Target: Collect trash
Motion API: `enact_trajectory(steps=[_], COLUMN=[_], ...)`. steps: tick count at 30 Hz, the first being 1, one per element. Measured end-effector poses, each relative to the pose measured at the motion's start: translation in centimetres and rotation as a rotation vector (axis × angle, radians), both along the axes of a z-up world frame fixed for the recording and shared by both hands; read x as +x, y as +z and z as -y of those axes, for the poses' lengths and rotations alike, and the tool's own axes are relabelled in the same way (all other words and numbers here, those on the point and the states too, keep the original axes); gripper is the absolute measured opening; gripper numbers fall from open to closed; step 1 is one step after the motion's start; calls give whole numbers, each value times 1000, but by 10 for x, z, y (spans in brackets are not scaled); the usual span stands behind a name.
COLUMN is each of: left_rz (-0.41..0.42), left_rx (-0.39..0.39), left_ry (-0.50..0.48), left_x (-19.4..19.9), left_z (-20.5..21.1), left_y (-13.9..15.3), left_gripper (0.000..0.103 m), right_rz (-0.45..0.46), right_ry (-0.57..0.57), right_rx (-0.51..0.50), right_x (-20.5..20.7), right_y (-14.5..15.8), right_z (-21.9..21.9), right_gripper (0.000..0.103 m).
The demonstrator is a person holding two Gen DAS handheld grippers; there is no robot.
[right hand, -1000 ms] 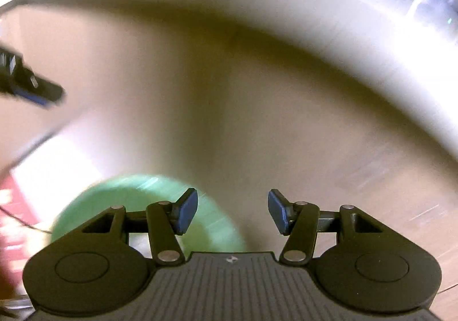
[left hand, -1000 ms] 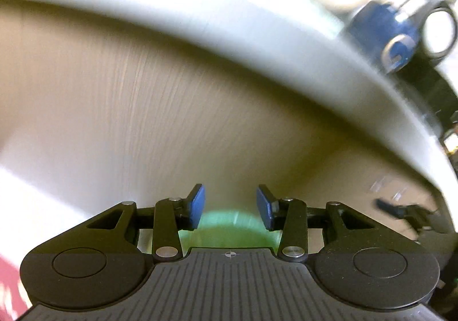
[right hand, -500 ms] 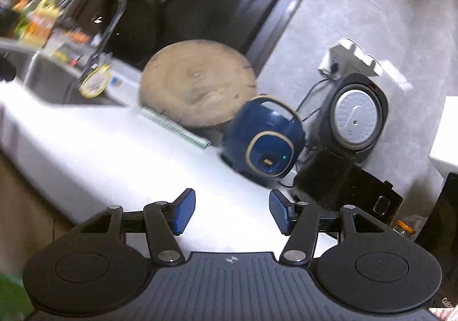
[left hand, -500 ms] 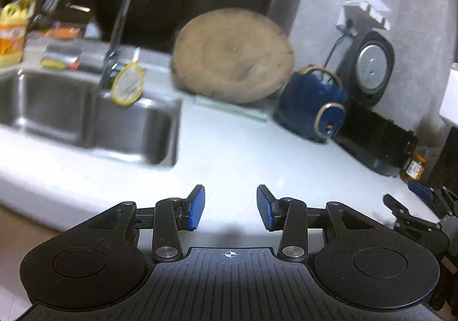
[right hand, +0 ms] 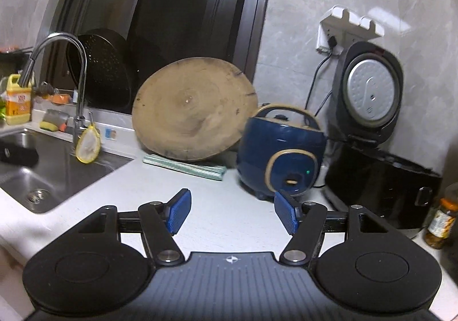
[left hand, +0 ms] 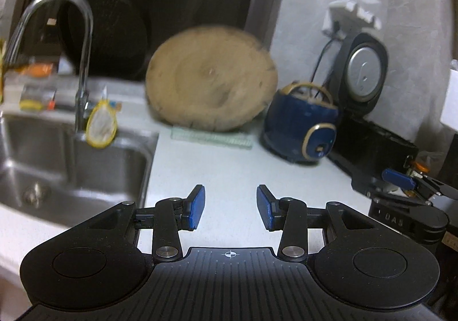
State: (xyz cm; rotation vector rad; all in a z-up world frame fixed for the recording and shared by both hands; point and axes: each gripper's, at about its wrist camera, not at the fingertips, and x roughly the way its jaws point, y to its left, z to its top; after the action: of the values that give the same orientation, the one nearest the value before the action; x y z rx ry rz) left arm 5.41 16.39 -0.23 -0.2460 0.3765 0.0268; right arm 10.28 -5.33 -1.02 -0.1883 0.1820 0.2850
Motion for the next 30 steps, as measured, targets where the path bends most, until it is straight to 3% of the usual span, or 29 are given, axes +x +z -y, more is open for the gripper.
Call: enact_trajectory(steps=[6, 8, 9, 13, 20, 30], left_rz=[-143, -158, -163, -179, -170, -157], left_rx=[32, 38, 33, 4, 126, 134], left_ry=[29, 8, -7, -56, -8, -95], left_x=[-1, -6, -8, -17, -32, -51], left_z=[14, 19, 22, 34, 63, 83], left_y=[0, 2, 4, 4, 9, 11], left_gripper=[41, 22, 18, 17, 17, 17], right_rz=[-273, -346, -376, -473, -440, -414], right_ry=[61, 79, 82, 82, 10, -20], right_rx=[46, 53, 57, 69, 66, 110], right_x=[0, -6, -10, -24, -48, -76], right_y=[15, 15, 14, 7, 5, 18], right_z=[-5, -5, -5, -6, 0, 16], right_gripper=[66, 66, 66, 66, 66, 66])
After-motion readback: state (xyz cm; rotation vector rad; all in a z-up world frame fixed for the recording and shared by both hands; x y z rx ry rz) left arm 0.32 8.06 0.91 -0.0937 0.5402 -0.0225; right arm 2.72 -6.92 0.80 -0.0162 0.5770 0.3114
